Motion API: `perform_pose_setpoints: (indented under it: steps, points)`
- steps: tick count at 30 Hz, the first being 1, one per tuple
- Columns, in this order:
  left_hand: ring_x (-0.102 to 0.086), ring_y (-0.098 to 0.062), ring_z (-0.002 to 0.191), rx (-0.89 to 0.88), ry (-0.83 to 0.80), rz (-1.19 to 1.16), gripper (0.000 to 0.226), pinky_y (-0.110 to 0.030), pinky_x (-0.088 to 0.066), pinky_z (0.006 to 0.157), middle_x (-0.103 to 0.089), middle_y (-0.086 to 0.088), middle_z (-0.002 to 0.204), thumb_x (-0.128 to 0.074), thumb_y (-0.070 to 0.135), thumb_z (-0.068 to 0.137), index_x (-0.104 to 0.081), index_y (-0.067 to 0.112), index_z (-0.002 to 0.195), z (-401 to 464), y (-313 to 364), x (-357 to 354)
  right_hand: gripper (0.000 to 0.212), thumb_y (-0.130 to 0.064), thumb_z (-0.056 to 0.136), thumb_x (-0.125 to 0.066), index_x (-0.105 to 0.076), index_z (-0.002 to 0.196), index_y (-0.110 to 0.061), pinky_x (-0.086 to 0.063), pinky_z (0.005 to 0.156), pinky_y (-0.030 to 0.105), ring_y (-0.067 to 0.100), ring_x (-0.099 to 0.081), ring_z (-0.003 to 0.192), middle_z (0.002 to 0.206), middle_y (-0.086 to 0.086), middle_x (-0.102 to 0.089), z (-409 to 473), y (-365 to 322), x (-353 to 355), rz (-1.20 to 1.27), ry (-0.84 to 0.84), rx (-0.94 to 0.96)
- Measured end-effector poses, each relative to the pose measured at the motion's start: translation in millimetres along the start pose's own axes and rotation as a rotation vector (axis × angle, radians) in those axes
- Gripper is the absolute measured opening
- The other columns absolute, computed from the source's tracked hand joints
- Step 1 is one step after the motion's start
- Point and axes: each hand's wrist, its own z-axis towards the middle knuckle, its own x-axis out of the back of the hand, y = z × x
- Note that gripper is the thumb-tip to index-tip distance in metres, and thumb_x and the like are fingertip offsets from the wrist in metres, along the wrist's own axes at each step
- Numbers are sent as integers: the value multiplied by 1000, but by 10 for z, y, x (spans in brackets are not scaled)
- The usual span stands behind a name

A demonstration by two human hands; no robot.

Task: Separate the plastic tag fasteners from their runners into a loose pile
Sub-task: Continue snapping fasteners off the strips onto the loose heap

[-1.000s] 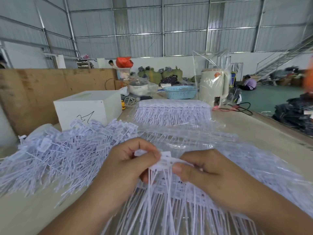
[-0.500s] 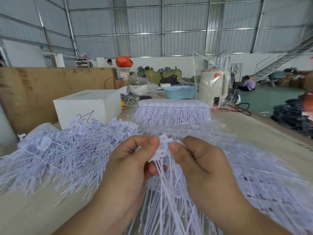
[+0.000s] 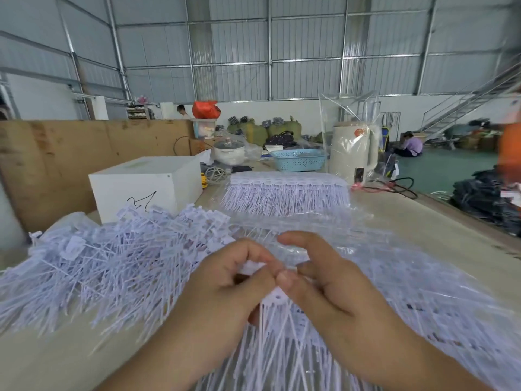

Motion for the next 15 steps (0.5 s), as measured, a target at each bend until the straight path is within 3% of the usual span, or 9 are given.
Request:
perform_pose_setpoints:
  steps: [3, 8, 10, 13, 15]
  points:
    - [-46, -6, 42, 13, -19, 16, 14, -21, -39, 45, -54, 3, 56, -69, 42, 66, -68, 28, 69, 9, -35, -2, 42, -68, 87, -40, -32, 127, -62, -38, 55, 20, 5, -53, 59, 74, -2, -58, -9, 51, -16, -6, -38, -11]
    - [-49, -10, 50, 40, -65, 79, 29, -30, -42, 53, -60, -25, 78, -65, 55, 63, -68, 28, 75, 17, -103, 2, 45, -68, 88, -33, -31, 131, -56, -40, 60, 15, 2, -54, 62, 75, -9, -57, -13, 99, -59, -39, -82, -43]
    - [-49, -11, 51, 29, -90, 99, 33, -30, -42, 53, -62, -24, 78, -62, 58, 64, -69, 30, 80, 18, -140, 4, 49, -71, 86, -31, -30, 132, -55, -41, 63, 15, 1, -57, 67, 78, -13, -58, -11, 107, -81, -25, -69, -69]
    - [-49, -11, 50, -27, -93, 152, 37, -28, -42, 52, -56, -9, 60, -57, 64, 66, -67, 34, 86, -13, -184, -26, 59, -80, 81, -24, -30, 133, -52, -48, 76, 20, 0, -62, 85, 90, -13, -63, -22, 89, -117, -42, -20, -115]
    - [-47, -12, 51, -26, -72, 151, 40, -28, -40, 53, -54, -11, 61, -57, 68, 65, -67, 35, 86, -30, -199, -61, 63, -81, 78, -21, -34, 131, -48, -45, 68, 15, 0, -60, 78, 88, -14, -61, -31, 63, -139, -79, 33, -108]
